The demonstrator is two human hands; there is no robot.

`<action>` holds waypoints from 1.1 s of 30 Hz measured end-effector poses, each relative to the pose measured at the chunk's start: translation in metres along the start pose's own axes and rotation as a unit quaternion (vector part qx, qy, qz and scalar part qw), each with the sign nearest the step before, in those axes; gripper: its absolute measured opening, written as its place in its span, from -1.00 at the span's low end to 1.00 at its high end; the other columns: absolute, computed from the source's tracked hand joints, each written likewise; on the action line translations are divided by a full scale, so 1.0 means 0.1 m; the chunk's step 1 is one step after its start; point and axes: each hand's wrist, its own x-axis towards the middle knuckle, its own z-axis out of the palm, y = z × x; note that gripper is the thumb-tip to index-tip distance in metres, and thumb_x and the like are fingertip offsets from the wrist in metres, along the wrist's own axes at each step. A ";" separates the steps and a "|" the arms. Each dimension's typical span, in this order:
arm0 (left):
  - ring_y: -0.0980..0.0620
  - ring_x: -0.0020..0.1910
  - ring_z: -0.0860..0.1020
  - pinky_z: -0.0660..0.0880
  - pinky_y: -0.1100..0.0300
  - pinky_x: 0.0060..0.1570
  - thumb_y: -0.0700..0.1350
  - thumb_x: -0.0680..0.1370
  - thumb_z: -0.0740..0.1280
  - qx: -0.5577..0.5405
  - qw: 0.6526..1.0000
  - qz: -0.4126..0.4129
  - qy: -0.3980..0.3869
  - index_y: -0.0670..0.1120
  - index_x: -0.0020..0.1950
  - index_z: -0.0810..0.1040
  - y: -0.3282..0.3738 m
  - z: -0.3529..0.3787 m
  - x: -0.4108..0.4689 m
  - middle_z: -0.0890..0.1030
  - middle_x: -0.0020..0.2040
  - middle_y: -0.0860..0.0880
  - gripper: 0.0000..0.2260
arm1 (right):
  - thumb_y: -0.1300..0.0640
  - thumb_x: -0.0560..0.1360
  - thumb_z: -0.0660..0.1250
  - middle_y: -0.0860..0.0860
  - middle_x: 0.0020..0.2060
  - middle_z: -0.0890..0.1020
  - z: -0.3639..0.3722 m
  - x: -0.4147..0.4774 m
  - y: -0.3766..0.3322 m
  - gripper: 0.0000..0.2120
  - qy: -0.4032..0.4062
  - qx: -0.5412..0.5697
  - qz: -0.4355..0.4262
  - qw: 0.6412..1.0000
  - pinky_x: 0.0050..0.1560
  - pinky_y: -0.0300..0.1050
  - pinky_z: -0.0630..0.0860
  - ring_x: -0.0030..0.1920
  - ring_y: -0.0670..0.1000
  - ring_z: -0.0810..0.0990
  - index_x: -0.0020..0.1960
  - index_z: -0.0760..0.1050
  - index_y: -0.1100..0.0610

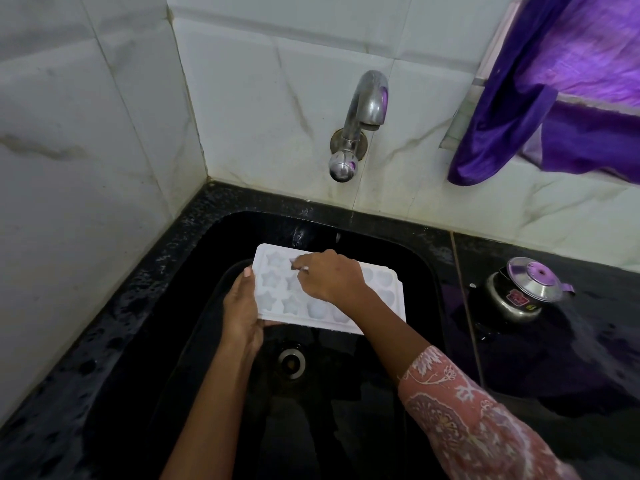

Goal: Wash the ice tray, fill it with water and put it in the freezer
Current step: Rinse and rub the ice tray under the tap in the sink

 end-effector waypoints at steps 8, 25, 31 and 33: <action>-0.16 0.00 0.62 0.58 -0.07 -0.09 0.06 0.61 0.16 -0.010 1.000 -0.008 0.003 -0.10 0.15 0.54 -0.01 0.04 0.02 0.64 0.04 -0.16 -0.70 | 0.10 0.59 0.09 0.01 0.21 0.54 0.02 0.02 0.01 -0.66 0.018 -0.009 0.022 1.000 -0.04 -0.14 0.39 0.12 0.08 0.55 0.34 0.40 -0.07; -0.15 -0.01 0.62 0.56 -0.09 -0.01 0.04 0.61 0.18 -0.004 1.000 0.004 0.004 -0.09 0.12 0.56 -0.03 0.02 -0.01 0.64 0.03 -0.17 -0.72 | 0.11 0.60 0.08 0.02 0.17 0.57 0.07 0.02 0.05 -0.66 0.020 -0.004 0.009 1.000 -0.03 -0.14 0.42 0.06 0.07 0.57 0.32 0.41 -0.08; -0.13 -0.01 0.62 0.56 -0.03 -0.03 0.04 0.60 0.18 -0.002 1.000 0.007 0.001 -0.08 0.12 0.56 -0.04 0.03 -0.02 0.64 0.02 -0.15 -0.73 | 0.09 0.58 0.07 0.08 -0.05 0.57 0.04 0.03 -0.04 -0.65 0.045 -0.010 -0.046 0.998 -0.13 -0.15 0.37 -0.17 0.05 0.49 0.34 0.33 -0.07; -0.14 0.00 0.61 0.55 -0.02 -0.02 0.05 0.61 0.16 0.002 1.000 0.007 -0.004 -0.13 0.16 0.55 -0.04 0.03 -0.04 0.63 0.03 -0.16 -0.69 | 0.09 0.58 0.06 0.09 0.03 0.57 0.05 0.05 -0.08 -0.63 0.022 -0.010 -0.054 0.998 -0.10 -0.14 0.37 -0.06 0.08 0.54 0.37 0.32 -0.11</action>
